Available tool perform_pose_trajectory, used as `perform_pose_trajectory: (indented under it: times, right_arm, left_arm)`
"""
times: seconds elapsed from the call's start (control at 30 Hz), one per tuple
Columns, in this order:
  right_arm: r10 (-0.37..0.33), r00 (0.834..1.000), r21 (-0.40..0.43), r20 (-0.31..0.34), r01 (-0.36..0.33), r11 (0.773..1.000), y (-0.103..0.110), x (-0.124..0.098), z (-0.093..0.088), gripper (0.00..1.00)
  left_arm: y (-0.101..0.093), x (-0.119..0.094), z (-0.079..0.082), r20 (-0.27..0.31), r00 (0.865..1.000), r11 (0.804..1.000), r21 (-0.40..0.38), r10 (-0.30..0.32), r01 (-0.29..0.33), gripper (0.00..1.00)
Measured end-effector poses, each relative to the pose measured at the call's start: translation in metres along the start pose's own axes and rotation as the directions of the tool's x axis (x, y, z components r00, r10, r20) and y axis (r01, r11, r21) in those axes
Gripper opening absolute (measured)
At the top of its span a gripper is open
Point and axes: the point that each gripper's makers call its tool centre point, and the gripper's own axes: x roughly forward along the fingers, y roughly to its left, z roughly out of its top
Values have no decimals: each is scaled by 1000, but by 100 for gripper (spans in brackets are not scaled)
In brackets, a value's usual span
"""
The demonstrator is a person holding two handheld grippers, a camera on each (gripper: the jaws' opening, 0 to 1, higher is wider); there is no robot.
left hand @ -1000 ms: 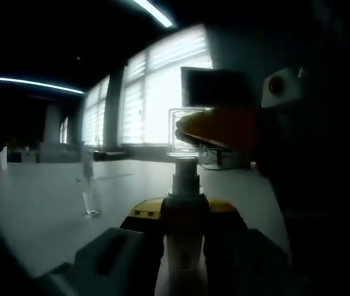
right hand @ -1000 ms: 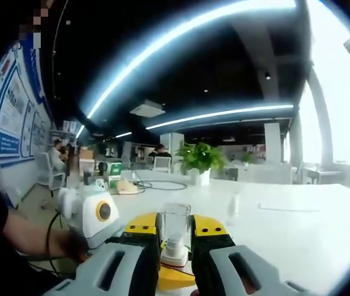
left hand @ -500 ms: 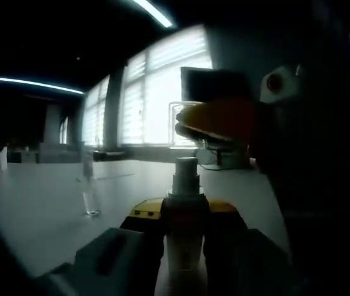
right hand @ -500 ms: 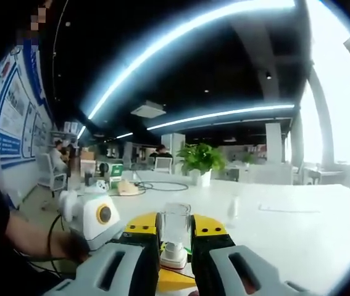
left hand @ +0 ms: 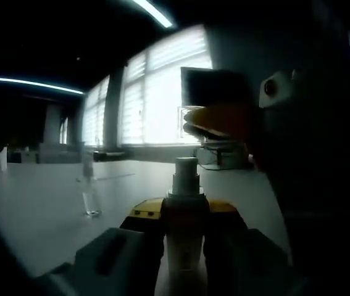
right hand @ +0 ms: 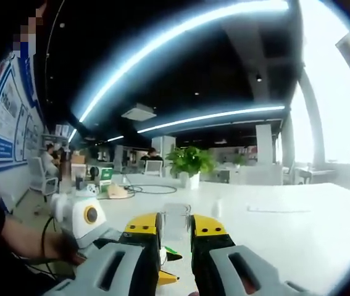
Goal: Clamp pump bottle remove cover press pump head put on cover
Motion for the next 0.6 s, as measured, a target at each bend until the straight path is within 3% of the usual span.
perform_pose_trajectory:
  times: [0.27, 0.43, 0.6]
  right_arm:
    - [-71, 997, 29, 3, 71, 997, -29, -15, -4, 14]
    - [-93, 996, -19, 13, 93, 995, -35, -21, -2, 14]
    - [-125, 992, 1, 8, 125, 992, -46, -28, -7, 14]
  left_arm:
    - [-1, 0, 0, 1, 1000, 1000, 7, -2, 2, 14]
    - [-1, 0, 0, 1, 1000, 1000, 12, -2, 2, 14]
    - [-1, 0, 0, 1, 1000, 1000, 11, -1, 1, 14]
